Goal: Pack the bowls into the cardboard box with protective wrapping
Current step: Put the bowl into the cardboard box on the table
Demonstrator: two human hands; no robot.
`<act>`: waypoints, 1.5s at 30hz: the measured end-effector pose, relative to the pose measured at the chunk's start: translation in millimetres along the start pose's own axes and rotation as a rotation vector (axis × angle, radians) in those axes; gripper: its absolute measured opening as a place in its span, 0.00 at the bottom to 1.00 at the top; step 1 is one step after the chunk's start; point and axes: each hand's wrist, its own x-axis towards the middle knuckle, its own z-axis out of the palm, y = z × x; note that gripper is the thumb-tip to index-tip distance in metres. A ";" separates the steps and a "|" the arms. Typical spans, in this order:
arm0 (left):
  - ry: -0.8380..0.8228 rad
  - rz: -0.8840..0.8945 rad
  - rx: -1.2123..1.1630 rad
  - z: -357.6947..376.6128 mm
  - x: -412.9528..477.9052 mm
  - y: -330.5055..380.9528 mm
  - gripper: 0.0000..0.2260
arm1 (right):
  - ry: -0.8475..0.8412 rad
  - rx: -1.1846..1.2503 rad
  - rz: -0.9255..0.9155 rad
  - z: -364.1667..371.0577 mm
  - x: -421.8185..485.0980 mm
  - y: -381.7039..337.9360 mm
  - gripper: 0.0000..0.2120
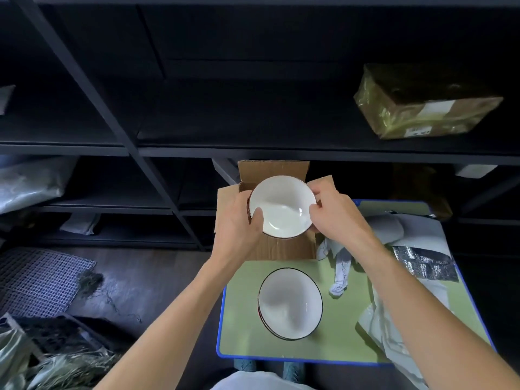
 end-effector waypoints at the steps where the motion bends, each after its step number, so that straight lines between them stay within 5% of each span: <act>1: -0.019 -0.039 -0.018 -0.2 -6.6 0.6 0.14 | 0.001 -0.014 -0.001 -0.8 -7.6 3.5 0.17; 23: -0.162 -0.266 0.138 36.0 -133.5 -41.5 0.17 | -0.178 -0.049 0.002 57.8 -117.2 82.7 0.11; 45: -0.164 -0.154 0.274 36.7 -133.7 -53.8 0.17 | -0.054 -0.101 0.013 82.2 -127.8 84.8 0.15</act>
